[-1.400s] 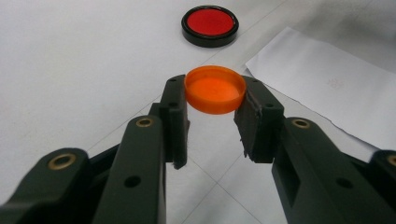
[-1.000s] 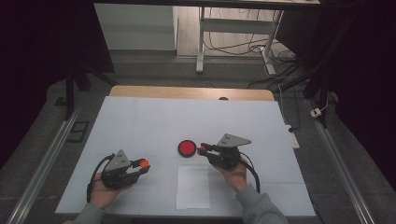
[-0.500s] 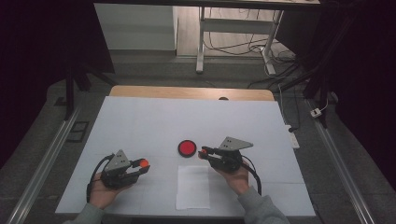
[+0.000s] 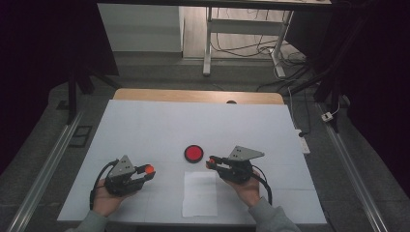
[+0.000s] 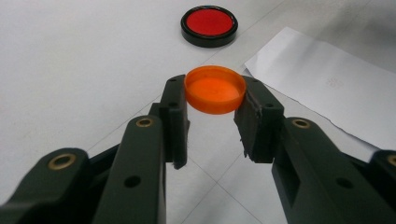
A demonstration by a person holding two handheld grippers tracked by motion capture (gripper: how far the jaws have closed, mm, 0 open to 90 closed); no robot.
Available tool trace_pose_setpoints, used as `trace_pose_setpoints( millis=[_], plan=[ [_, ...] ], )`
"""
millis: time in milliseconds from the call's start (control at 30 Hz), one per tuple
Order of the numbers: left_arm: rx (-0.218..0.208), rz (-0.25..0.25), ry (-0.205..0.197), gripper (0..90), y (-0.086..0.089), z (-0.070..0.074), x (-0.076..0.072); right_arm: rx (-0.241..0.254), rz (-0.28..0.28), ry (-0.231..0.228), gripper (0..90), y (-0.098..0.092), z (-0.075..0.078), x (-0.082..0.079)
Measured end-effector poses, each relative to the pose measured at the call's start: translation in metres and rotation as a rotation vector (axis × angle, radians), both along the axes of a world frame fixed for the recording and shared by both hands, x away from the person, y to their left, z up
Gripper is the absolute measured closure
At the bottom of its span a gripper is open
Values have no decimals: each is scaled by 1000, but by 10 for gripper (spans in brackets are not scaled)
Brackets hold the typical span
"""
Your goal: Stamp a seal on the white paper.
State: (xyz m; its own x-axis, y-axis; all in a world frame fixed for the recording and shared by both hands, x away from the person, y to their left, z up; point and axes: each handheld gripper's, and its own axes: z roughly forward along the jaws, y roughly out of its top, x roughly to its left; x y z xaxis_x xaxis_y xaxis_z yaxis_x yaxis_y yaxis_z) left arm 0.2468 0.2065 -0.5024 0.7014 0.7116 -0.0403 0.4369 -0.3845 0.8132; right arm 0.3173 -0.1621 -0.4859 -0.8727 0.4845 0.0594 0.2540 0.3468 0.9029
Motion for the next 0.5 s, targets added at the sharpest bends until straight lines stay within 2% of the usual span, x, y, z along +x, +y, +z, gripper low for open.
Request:
trace_pose_setpoints(
  millis=[500],
  plan=[
    [1, 2, -1, 649, 0, 0, 0, 1, 11, 9, 724, -4, -2, -9]
  ],
)
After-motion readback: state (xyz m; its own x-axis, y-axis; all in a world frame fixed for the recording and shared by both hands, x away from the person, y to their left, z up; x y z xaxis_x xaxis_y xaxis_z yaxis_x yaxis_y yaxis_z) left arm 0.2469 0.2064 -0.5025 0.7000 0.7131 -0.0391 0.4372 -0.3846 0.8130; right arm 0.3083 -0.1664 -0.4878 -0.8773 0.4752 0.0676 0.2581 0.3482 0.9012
